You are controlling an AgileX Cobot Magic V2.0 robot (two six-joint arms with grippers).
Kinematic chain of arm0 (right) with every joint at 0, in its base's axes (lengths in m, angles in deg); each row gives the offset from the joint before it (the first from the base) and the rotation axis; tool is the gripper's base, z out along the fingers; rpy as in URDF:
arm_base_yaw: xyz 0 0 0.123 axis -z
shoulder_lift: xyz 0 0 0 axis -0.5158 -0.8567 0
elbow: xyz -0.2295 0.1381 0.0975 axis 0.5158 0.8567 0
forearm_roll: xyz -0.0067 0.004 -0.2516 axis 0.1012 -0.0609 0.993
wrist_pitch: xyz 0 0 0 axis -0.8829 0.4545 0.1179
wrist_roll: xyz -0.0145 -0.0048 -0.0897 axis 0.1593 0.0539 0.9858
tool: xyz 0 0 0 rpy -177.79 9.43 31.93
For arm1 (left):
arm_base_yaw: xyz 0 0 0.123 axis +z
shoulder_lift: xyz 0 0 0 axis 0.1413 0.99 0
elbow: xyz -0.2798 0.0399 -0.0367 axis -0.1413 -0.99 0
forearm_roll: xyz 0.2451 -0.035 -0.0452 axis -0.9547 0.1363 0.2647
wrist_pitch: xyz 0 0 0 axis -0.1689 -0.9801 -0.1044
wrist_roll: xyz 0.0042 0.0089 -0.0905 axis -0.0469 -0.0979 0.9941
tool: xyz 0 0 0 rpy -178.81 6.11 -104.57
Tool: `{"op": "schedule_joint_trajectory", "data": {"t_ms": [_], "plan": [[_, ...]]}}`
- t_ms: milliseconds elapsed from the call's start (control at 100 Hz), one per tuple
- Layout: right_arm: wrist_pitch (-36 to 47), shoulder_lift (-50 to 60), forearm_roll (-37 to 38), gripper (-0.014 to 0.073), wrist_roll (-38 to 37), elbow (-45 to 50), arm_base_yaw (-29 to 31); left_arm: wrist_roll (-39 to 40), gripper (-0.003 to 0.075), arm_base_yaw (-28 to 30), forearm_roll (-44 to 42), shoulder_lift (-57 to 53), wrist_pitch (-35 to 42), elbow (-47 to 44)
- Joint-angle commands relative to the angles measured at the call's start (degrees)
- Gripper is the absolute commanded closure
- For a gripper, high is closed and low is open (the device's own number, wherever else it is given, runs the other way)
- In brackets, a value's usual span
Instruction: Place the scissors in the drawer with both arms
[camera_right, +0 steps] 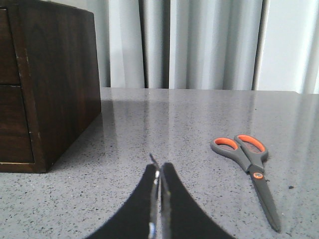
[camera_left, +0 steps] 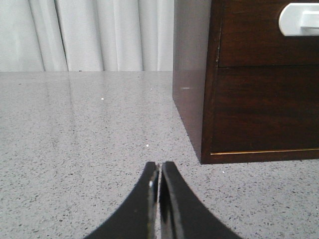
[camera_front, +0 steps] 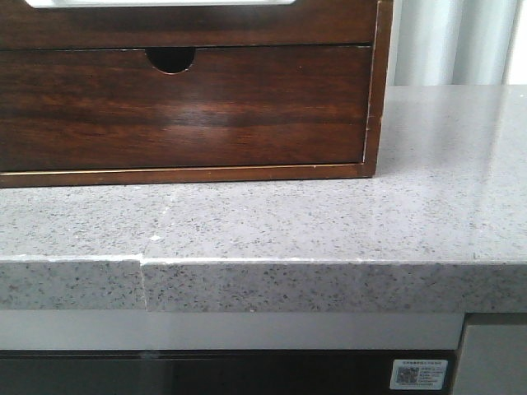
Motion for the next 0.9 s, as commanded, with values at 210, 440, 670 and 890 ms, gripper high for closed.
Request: {"op": "schedule_joint_trajectory", "data": {"t_ms": [210,440,670,890], "plan": [[4.67,1.31,0.38,0.0662,-0.07,0.98,0.46,0.53,0.0741,-0.45,0.13,-1.76,4.51,-2.07],[4.67,1.31,0.38,0.0662,-0.07,0.98,0.46,0.53,0.0741,-0.45,0.13,-1.76,4.51,-2.07],[4.67,1.31,0.38,0.0662,-0.07,0.98,0.46,0.53,0.0741,-0.45,0.13,-1.76,4.51,-2.07],[4.81,1.31,0.38,0.0662,-0.07,0.98,0.46,0.53,0.0741,-0.45,0.16,-1.76,5.52,-2.07]]}}
